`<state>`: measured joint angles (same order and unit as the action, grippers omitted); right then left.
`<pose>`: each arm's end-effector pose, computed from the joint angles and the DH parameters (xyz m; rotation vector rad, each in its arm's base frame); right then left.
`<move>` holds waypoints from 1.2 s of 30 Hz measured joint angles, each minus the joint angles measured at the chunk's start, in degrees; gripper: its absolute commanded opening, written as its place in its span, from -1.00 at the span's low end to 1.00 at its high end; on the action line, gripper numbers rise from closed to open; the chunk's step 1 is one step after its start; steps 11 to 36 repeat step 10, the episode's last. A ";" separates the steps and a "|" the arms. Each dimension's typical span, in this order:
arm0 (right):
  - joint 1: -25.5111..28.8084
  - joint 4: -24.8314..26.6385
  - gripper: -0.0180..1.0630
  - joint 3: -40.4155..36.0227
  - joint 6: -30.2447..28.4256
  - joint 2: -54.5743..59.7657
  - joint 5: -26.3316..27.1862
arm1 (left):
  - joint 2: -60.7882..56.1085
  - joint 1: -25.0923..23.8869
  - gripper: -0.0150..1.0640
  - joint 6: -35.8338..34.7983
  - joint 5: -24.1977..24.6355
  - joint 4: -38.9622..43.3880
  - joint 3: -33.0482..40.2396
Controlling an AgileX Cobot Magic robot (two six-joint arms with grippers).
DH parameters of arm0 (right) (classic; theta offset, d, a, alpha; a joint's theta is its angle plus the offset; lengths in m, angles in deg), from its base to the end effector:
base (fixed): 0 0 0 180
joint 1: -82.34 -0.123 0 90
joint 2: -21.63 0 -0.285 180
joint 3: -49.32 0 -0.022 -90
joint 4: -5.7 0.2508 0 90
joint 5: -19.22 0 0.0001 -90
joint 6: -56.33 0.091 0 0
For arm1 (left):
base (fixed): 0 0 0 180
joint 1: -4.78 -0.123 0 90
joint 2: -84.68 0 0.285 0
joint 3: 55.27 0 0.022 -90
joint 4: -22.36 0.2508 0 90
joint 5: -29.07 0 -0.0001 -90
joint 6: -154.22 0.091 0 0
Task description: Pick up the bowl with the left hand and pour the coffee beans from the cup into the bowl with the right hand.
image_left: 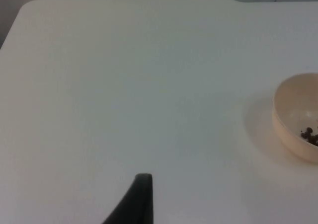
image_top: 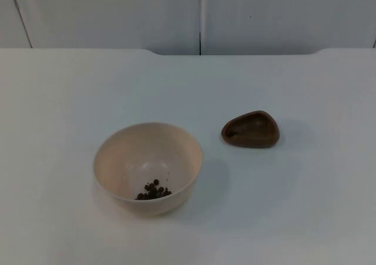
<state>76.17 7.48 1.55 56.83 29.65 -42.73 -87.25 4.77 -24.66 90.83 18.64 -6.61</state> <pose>-0.0069 0.0018 0.2795 -0.1037 2.0537 0.1094 -0.0047 -0.0052 0.2756 0.0234 2.0668 -0.0659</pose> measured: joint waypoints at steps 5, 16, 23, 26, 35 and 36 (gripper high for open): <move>0.10 0.00 0.98 0.00 0.00 0.00 0.00 | 0.00 0.00 0.97 0.00 0.00 0.00 0.00; 1.38 0.00 0.98 0.00 0.00 0.00 0.00 | 0.00 0.00 0.97 0.00 0.00 0.00 0.00; 1.38 0.00 0.98 0.00 0.00 0.00 0.00 | 0.00 0.00 0.97 0.00 0.00 0.00 0.00; 1.38 0.00 0.98 0.00 0.00 0.00 0.00 | 0.00 0.00 0.97 0.00 0.00 0.00 0.00; 1.38 0.00 0.98 0.00 0.00 0.00 0.00 | 0.00 0.00 0.97 0.00 0.00 0.00 0.00; 1.38 0.00 0.98 0.00 0.00 0.00 0.00 | 0.00 0.00 0.97 0.00 0.00 0.00 0.00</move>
